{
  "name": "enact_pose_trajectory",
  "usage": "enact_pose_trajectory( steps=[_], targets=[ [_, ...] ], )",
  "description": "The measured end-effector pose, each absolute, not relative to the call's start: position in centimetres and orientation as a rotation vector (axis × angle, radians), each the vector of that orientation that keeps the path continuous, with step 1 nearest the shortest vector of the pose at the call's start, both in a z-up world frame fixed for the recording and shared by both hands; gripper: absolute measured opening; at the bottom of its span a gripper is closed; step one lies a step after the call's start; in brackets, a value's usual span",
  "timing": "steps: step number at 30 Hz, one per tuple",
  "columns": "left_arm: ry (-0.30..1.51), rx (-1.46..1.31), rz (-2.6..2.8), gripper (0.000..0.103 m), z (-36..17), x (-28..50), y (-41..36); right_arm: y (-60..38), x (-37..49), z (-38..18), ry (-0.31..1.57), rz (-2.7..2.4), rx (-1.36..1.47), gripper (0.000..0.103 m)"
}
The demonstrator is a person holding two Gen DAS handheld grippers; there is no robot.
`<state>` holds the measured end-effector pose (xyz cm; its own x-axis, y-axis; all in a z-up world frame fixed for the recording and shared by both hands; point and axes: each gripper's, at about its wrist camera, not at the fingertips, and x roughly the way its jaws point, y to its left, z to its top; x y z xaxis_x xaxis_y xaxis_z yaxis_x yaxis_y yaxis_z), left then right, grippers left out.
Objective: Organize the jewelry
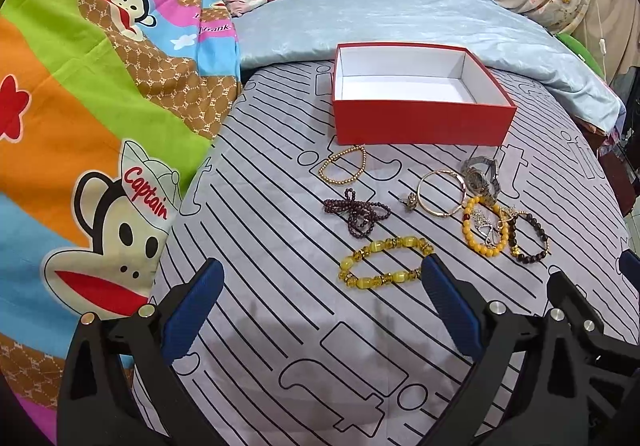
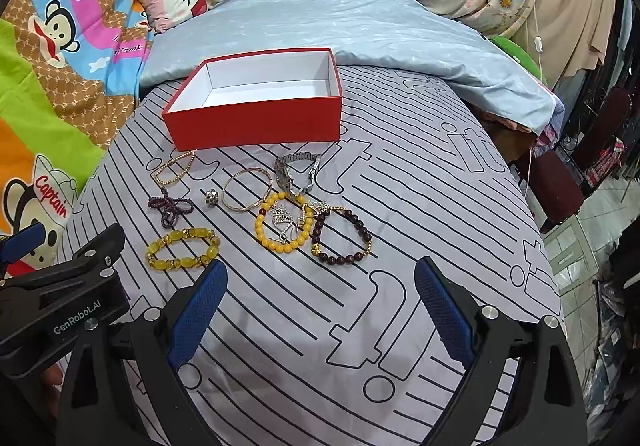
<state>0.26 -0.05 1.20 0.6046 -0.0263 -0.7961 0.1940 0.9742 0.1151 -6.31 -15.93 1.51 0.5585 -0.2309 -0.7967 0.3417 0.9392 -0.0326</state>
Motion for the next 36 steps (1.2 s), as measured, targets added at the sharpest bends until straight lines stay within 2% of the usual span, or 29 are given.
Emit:
enact_pose_trajectory(
  steps=[36],
  targets=[
    [0.933, 0.191, -0.151, 0.097, 1.1, 0.2, -0.7, -16.7, -7.3, 1.7, 0.911, -0.361, 0.139, 0.093]
  ],
)
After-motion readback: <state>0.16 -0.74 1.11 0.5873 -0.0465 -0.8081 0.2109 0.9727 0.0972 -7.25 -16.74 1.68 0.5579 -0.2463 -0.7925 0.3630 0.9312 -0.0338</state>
